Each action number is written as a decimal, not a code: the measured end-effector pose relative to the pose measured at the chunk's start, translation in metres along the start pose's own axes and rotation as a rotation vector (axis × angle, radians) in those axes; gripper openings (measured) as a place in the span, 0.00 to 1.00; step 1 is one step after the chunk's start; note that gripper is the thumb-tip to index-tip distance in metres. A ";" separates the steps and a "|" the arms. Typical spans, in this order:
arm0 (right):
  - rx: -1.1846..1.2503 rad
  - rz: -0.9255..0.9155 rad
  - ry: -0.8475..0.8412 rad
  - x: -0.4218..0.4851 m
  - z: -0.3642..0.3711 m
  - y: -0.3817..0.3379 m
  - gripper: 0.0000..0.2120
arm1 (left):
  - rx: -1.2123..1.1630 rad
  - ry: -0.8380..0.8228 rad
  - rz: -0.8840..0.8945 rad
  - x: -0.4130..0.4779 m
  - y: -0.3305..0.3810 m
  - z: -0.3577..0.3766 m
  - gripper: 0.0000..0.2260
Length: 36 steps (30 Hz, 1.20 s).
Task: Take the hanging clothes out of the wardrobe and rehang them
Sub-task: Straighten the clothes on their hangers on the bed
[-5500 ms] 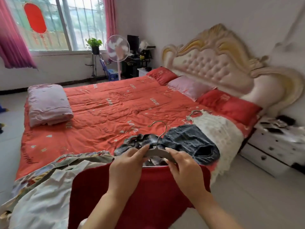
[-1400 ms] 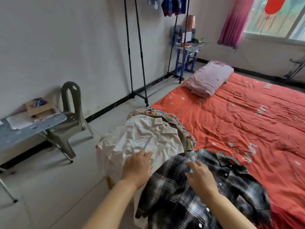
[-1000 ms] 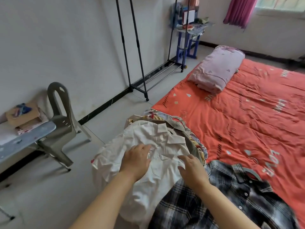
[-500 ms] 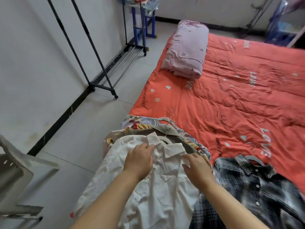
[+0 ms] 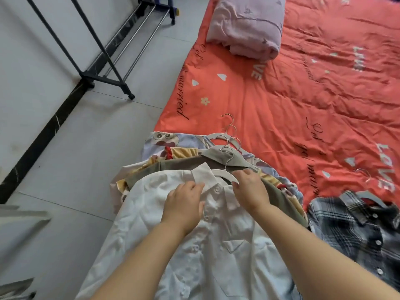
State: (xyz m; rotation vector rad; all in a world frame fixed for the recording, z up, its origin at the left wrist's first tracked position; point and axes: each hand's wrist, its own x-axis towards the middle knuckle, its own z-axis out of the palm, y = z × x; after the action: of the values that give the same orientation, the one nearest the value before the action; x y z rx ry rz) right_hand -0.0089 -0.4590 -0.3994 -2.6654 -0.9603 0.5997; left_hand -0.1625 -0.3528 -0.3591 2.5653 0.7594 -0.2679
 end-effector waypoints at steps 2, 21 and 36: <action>-0.013 0.017 -0.012 0.016 0.016 0.001 0.16 | -0.016 0.006 -0.005 0.007 -0.004 0.014 0.21; 0.185 -0.316 0.604 -0.055 -0.026 -0.026 0.13 | -0.016 0.450 0.155 -0.005 0.021 -0.027 0.22; 0.336 -0.469 0.839 -0.244 -0.128 -0.066 0.09 | -0.067 0.714 0.375 -0.191 0.092 -0.116 0.08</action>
State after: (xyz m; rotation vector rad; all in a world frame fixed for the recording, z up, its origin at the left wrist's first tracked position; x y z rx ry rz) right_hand -0.1573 -0.5799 -0.1906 -1.9606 -1.0219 -0.4030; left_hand -0.2631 -0.4559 -0.1655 2.6627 0.4710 0.8105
